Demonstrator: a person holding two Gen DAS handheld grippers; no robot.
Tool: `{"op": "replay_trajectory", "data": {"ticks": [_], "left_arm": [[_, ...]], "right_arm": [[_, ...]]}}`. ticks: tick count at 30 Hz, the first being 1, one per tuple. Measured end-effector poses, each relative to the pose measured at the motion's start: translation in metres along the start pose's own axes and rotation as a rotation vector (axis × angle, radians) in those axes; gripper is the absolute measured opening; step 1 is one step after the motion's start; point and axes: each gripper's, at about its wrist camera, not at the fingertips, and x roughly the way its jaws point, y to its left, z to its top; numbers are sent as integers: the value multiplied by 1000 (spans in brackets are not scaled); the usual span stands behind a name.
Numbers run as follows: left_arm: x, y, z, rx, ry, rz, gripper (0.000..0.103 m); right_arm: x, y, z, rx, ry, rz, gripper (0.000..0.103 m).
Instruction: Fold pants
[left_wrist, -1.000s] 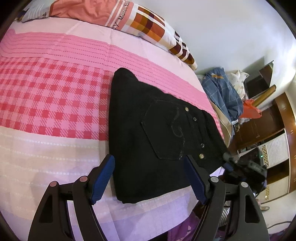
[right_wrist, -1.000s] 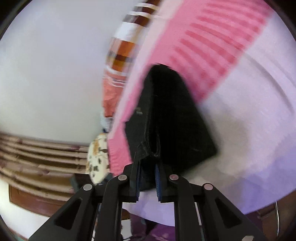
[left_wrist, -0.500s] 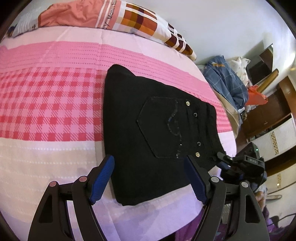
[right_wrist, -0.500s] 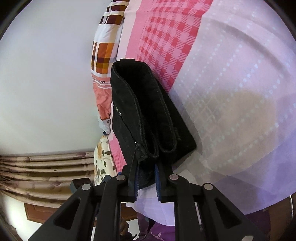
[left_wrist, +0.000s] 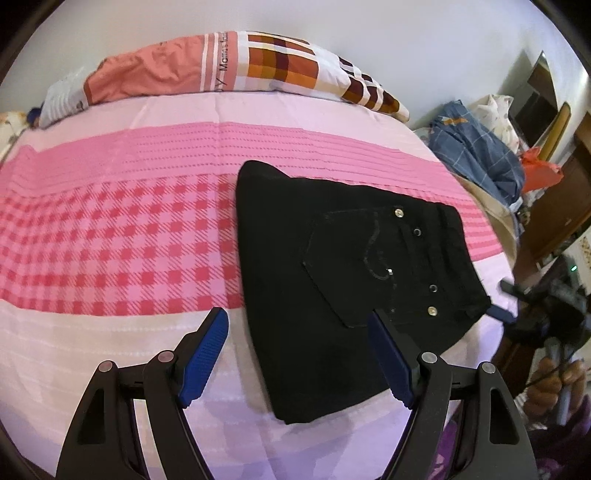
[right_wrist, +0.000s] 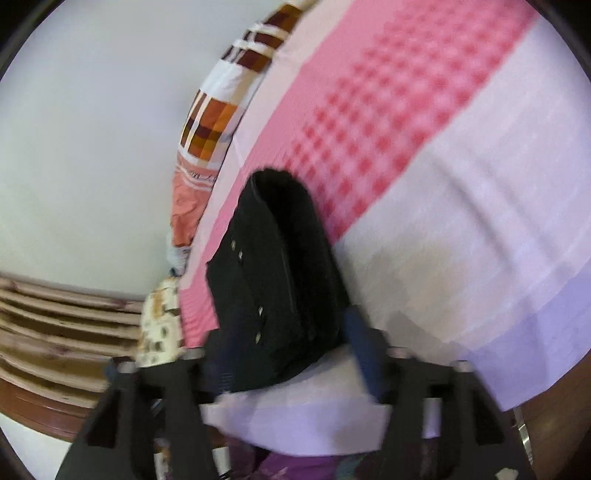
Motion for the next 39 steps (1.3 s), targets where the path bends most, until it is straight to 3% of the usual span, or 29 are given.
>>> {"op": "replay_trajectory", "data": {"ticks": [13,16,23,29,32,39], "left_arm": [[5,-1,-1,53,2,130,79],[9,3,1,50,21,128,82],[21,35,12,-45,67,-2,83],[31,33,21,-7,96,-60,83],[42,32,25,-6,111,-78,83],[71,44,30,-75,185,-253,83]], "right_arm": [[43,11,14,-130,46,-98,65],[47,16,19,-174,51,-114,67],[58,14,28,-196,72,-107,70],[71,9,25,-205,111,-83,70],[73,8,25,-206,123,-41,70],[76,-6,36,-146,179,108,74]]}}
